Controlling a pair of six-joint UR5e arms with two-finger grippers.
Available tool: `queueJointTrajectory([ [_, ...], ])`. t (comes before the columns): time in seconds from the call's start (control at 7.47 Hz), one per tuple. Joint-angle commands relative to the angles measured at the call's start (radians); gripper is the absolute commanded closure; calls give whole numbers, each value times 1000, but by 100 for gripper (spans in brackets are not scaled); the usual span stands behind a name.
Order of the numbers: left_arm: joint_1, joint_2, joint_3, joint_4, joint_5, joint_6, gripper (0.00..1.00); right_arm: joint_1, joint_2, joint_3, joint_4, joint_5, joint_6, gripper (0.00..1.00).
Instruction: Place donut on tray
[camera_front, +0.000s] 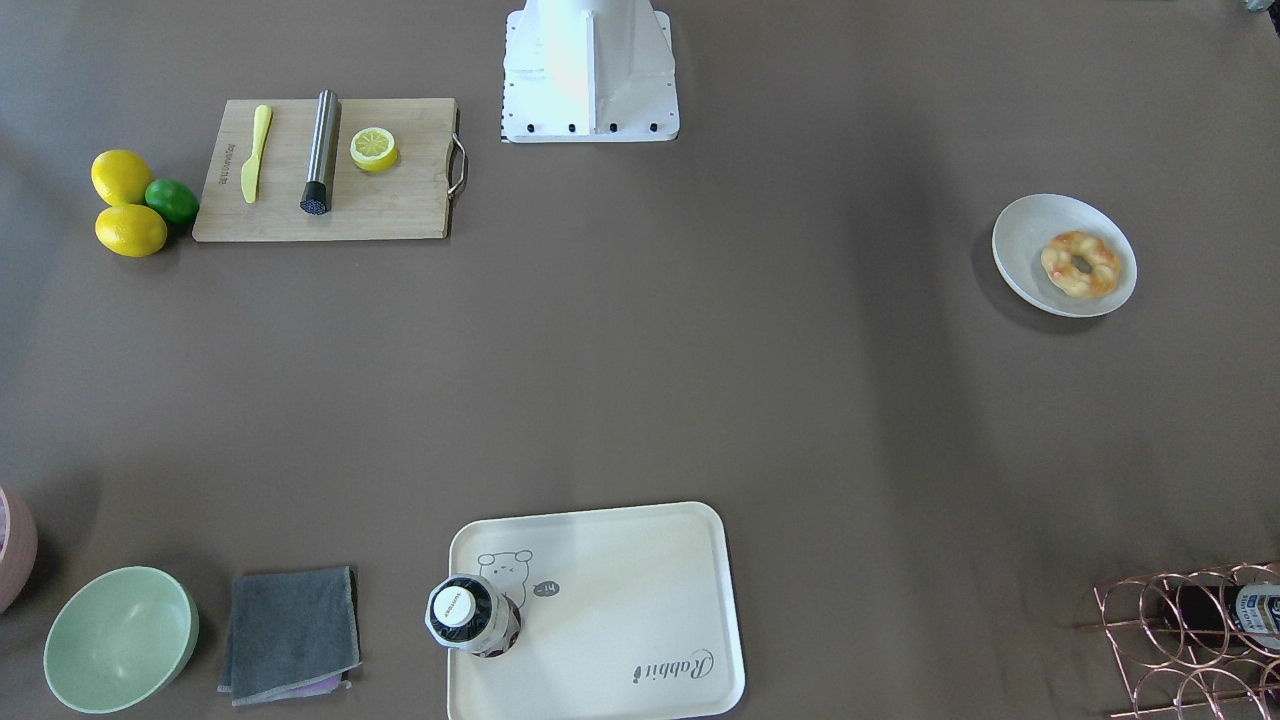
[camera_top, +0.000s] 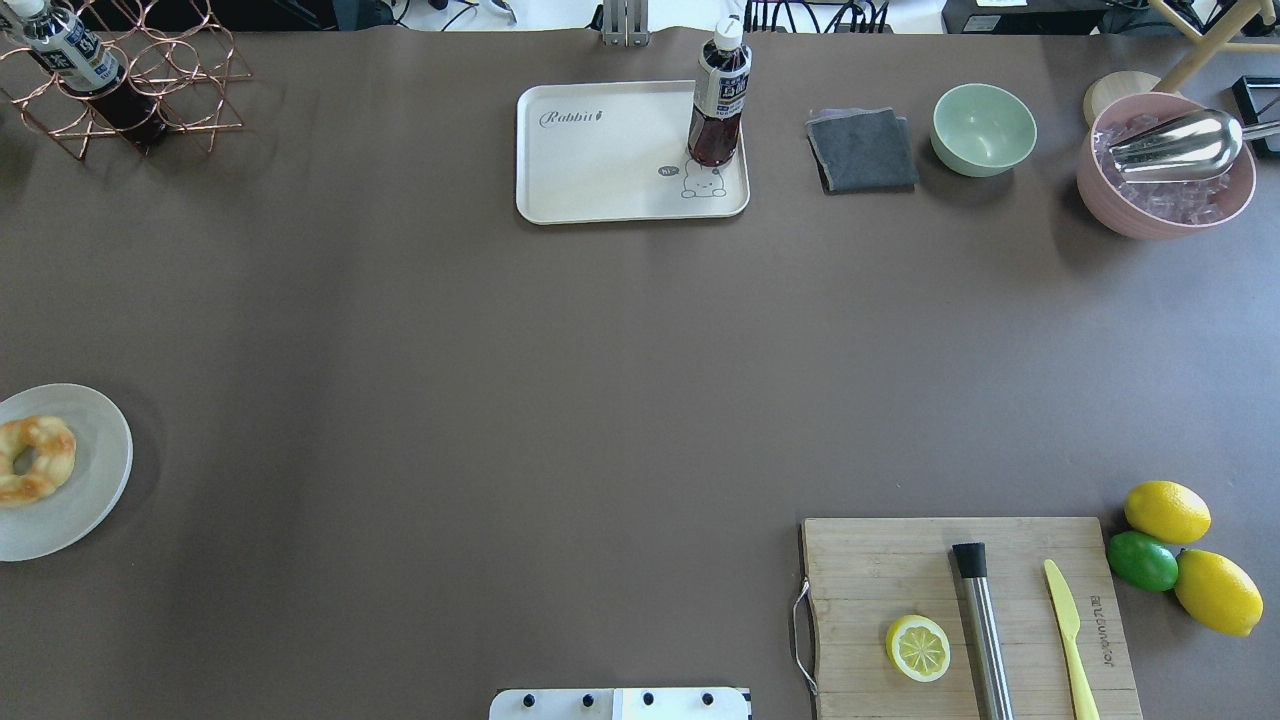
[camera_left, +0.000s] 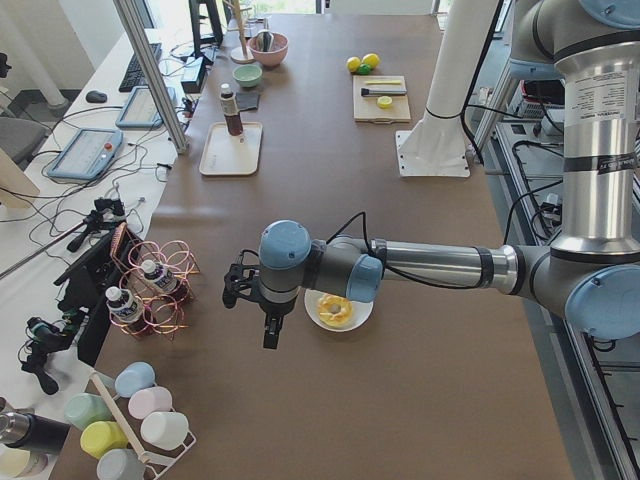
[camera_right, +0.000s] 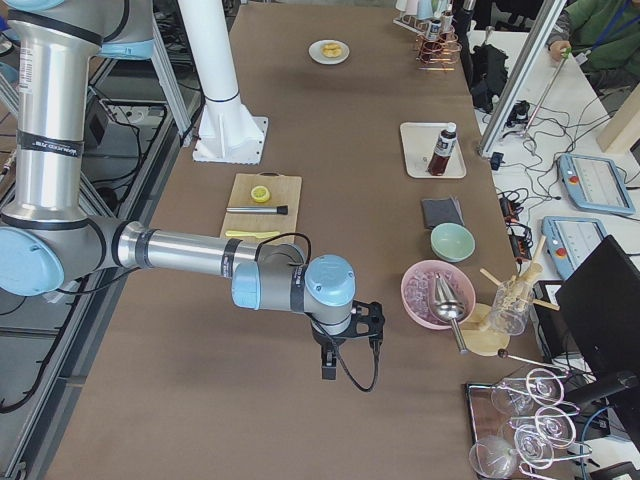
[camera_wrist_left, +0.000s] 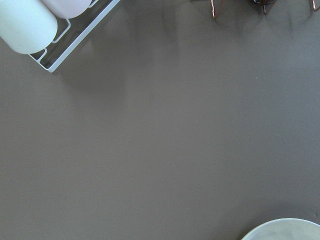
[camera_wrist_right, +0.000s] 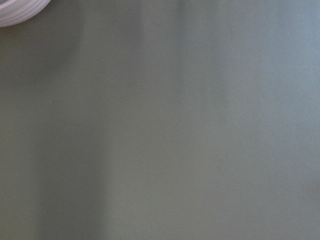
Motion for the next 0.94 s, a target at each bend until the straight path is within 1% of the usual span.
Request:
queueJointTrajectory([
  [0.0,6,-9,-3,-29,-1,-3,1,0,0,1,0,0,0,1],
  [0.27,4,3,-3,-32,-10,-3,1,2,0,-1,0,-2,0,1],
  [0.4,4,0,-12,-32,-9,-2,1,2,-2,-1,0,-2,0,1],
  [0.8,6,-9,1,-35,-4,0,1,2,-3,-1,0,-2,0,1],
])
